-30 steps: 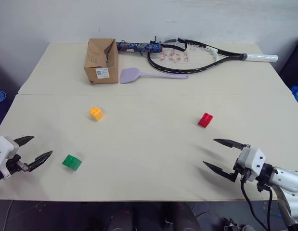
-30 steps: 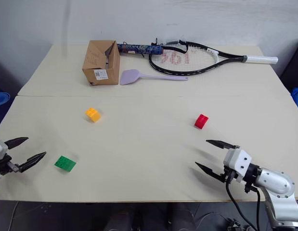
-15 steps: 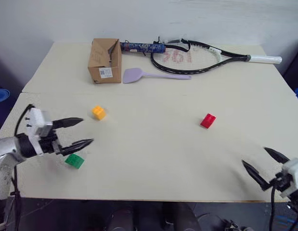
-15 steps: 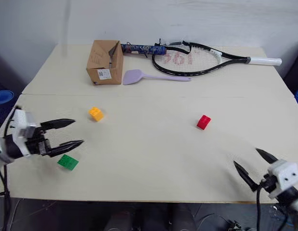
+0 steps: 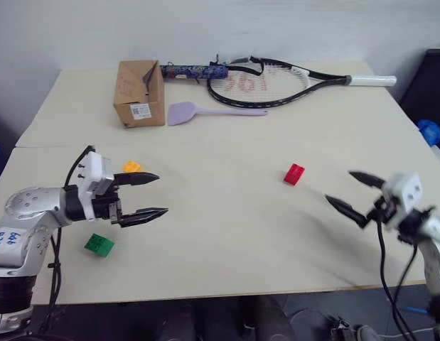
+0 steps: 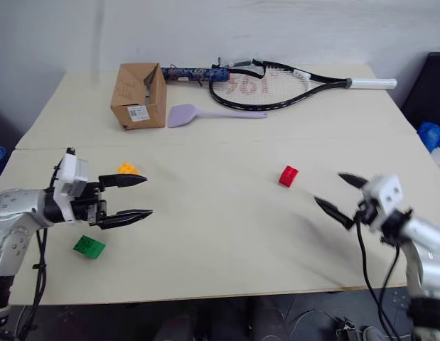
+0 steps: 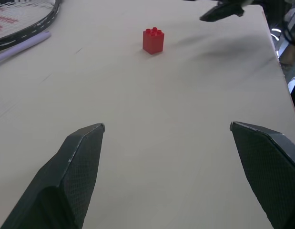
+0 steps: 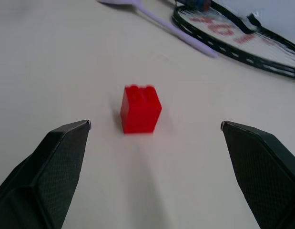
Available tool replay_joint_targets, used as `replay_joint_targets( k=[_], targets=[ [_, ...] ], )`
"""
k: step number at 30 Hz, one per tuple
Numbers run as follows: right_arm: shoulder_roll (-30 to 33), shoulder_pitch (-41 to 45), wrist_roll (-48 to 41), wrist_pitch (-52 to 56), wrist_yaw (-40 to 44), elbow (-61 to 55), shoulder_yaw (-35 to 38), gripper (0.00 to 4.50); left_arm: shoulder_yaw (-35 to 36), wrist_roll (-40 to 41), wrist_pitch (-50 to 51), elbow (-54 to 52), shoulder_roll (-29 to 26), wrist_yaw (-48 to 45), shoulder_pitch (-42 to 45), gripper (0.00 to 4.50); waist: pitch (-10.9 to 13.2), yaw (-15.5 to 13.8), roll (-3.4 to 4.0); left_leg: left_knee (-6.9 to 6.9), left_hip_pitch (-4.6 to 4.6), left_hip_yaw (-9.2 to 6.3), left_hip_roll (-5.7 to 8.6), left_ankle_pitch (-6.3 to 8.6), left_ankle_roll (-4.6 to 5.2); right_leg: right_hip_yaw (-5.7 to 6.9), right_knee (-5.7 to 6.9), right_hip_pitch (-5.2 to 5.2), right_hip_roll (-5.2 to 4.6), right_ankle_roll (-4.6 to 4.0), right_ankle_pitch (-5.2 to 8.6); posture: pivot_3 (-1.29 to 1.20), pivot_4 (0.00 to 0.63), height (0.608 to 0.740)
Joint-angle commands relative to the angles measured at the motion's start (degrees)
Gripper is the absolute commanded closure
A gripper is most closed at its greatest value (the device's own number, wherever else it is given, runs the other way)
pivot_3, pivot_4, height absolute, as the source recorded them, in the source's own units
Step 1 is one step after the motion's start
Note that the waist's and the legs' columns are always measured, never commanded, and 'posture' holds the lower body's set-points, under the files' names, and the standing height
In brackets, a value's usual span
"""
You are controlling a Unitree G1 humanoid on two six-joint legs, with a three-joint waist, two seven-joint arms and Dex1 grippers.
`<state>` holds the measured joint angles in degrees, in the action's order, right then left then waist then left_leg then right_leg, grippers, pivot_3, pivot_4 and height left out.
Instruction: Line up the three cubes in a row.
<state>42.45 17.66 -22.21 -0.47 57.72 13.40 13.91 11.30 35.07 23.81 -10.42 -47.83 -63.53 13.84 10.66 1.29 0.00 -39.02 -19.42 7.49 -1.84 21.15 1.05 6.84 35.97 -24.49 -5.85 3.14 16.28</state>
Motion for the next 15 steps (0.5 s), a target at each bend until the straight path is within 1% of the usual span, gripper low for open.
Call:
replay_joint_targets(
  k=[1, 3, 6, 8, 14, 15],
  targets=[
    [0.11, 9.39, 4.23, 1.85, 1.07, 9.58, -4.62, 0.0, -1.19, -1.08, -1.79, -1.58, 1.27, 0.25, 0.36, 0.07, 0.0, -0.37, 0.0, -0.02, -0.1, -0.01, 0.01, 0.0, 0.0, 0.01, 0.01, -0.04, 0.01, 0.0, 0.0, 0.0, 0.15, 0.74],
    [-0.31, 13.56, 6.23, 1.3, 2.29, 13.15, -7.3, 0.0, -1.34, -1.1, -1.99, -2.23, 1.83, 0.53, 0.53, 0.07, 0.0, -0.64, 0.0, -0.09, -0.25, 0.0, 0.05, -0.02, 0.07, 0.01, 0.03, -0.1, -0.01, 0.01, -0.01, 0.0, 0.15, 0.74],
    [-1.79, 18.1, 6.94, 4.27, 3.69, 16.83, -9.89, 0.0, -1.08, -0.88, -2.39, -2.97, 2.62, 0.74, 0.43, 0.07, 0.0, -0.86, 0.0, -0.15, -0.39, -0.04, 0.05, -0.03, 0.12, 0.07, 0.01, -0.13, -0.01, 0.09, -0.05, 0.0, 0.15, 0.74],
    [-2.16, 19.89, 8.4, 3.66, 4.84, 19.23, -11.42, 0.0, -1.22, -1.18, -2.64, -3.39, 2.58, 0.71, 0.13, 0.07, 0.0, -0.91, 0.0, -0.18, -0.41, -0.04, 0.05, -0.04, 0.14, 0.07, 0.01, -0.12, -0.02, 0.12, -0.07, 0.0, 0.15, 0.74],
    [-3.46, 23.55, 11.26, 1.92, 3.44, 25.95, -12.62, 0.0, -0.84, -1.18, -3.18, -4.4, 2.8, 0.99, -0.91, 0.07, 0.0, -0.84, 0.0, -0.22, -0.41, -0.05, 0.06, -0.06, 0.17, 0.07, 0.02, -0.11, -0.04, 0.13, -0.08, 0.0, 0.15, 0.74],
    [-3.8, 23.66, 11.1, 1.67, 3.31, 26.25, -12.35, 0.18, -0.79, -1.23, -3.28, -4.56, 2.74, 0.96, -1.12, 0.03, 0.0, -0.81, 0.0, -0.22, -0.41, -0.06, 0.05, -0.06, 0.17, 0.07, 0.03, -0.12, -0.04, 0.13, -0.08, 0.0, 0.15, 0.74]
  ],
)
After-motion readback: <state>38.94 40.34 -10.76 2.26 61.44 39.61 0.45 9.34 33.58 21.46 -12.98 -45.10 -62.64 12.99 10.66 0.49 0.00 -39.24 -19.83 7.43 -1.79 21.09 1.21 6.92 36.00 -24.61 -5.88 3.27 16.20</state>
